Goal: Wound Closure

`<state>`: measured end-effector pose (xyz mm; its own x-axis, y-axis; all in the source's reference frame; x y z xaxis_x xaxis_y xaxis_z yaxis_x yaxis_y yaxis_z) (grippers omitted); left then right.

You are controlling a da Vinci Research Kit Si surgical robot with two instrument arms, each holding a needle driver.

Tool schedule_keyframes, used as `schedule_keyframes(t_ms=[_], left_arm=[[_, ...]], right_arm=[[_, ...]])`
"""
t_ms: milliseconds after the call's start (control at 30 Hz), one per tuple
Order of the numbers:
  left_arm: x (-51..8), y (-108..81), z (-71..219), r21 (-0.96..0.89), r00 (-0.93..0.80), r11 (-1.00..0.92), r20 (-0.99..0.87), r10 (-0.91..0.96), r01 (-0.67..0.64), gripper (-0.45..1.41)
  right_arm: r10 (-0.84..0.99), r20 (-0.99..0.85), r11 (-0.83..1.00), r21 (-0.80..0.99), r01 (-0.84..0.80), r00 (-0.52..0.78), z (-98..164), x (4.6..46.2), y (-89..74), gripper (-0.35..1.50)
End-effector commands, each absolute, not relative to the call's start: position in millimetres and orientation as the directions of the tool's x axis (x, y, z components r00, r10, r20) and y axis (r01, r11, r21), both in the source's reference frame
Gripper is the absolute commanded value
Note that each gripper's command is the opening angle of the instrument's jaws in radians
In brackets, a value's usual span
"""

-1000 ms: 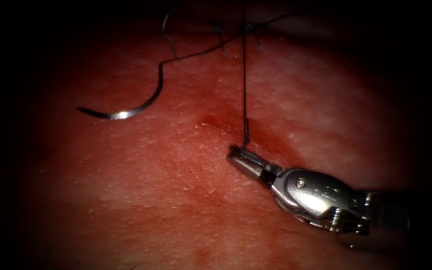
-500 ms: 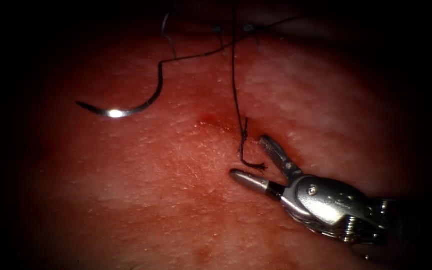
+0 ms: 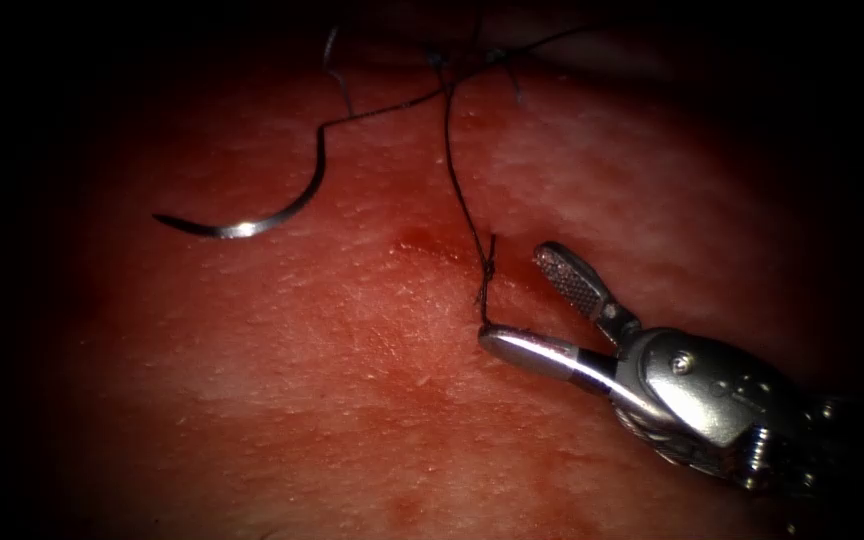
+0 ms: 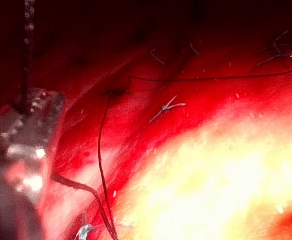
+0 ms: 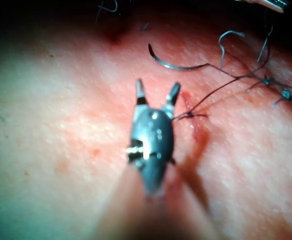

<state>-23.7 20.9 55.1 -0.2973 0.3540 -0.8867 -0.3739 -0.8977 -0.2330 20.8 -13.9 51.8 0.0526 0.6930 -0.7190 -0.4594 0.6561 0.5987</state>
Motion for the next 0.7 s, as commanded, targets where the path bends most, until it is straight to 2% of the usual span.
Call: schedule_keyframes(t_ms=[33, 367, 567, 700], left_arm=[[-24.5, 21.1, 55, -0.236, -0.295, -0.897, -0.886, 0.357, -0.374, -0.45], [-26.9, 19.1, 44, -0.234, -0.295, -0.904, -0.89, 0.347, -0.359, -0.45], [-27.5, 18.8, 41, -0.221, -0.296, -0.909, -0.895, 0.333, -0.352, -0.45], [-27.9, 18.4, 40, -0.223, -0.294, -0.909, -0.896, 0.333, -0.351, -0.45]], right_arm=[[0.701, -0.711, 0.65, 0.605, -0.461, 0.056, 53, 21.4, -13.4, 1.15], [0.755, -0.648, 0.611, 0.642, -0.463, 0.099, 57, 21.5, -11.3, 1.06], [0.79, -0.602, 0.577, 0.666, -0.474, 0.117, 59, 22.3, -12.0, 1.27], [0.804, -0.585, 0.555, 0.677, -0.483, 0.105, 60, 22.8, -11.6, 1.27]])
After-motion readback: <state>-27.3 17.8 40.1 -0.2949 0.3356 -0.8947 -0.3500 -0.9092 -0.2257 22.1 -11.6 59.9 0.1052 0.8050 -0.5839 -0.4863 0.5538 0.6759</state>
